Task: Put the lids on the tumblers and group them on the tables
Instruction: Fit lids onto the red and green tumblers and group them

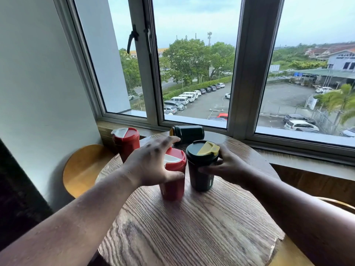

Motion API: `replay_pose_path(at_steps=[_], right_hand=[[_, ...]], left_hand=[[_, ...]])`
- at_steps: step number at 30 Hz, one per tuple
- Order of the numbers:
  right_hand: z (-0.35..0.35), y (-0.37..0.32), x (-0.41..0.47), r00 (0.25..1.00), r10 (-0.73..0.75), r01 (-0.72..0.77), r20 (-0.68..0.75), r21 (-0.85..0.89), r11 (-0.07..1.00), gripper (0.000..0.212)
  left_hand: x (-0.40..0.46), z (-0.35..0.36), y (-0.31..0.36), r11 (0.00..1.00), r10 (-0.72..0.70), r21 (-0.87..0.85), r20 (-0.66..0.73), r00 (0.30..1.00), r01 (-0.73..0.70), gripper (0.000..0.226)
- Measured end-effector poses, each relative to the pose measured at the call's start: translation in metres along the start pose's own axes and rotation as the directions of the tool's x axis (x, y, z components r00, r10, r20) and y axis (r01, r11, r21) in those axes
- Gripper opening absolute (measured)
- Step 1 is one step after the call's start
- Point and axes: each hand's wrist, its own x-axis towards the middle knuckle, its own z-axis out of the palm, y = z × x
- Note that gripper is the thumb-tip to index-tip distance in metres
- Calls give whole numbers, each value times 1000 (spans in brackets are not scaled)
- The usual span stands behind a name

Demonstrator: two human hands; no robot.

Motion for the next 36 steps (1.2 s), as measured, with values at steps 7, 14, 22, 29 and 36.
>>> replay_pose_path(at_steps=[7, 14, 22, 29, 36], right_hand=[[-6, -19, -1, 996, -56, 51, -63, -75, 996, 76], [-3, -67, 18, 960, -247, 144, -132, -522, 840, 57], [62, -113, 56, 933, -357, 279, 46, -721, 634, 20], [131, -125, 109, 968, -174, 244, 181, -844, 478, 32], [167, -126, 142, 994, 68, 48, 88, -891, 451, 51]], left_hand=[[-4, -6, -4, 1000, -18, 5, 28, 999, 18, 93], [-1, -38, -41, 985, -157, -94, -114, 981, 146, 56], [3, -52, -136, 959, -281, -88, -127, 951, 271, 46], [27, -47, -195, 945, -296, -93, 170, 940, 314, 100], [46, -23, -222, 950, -133, -259, 179, 975, 177, 101]])
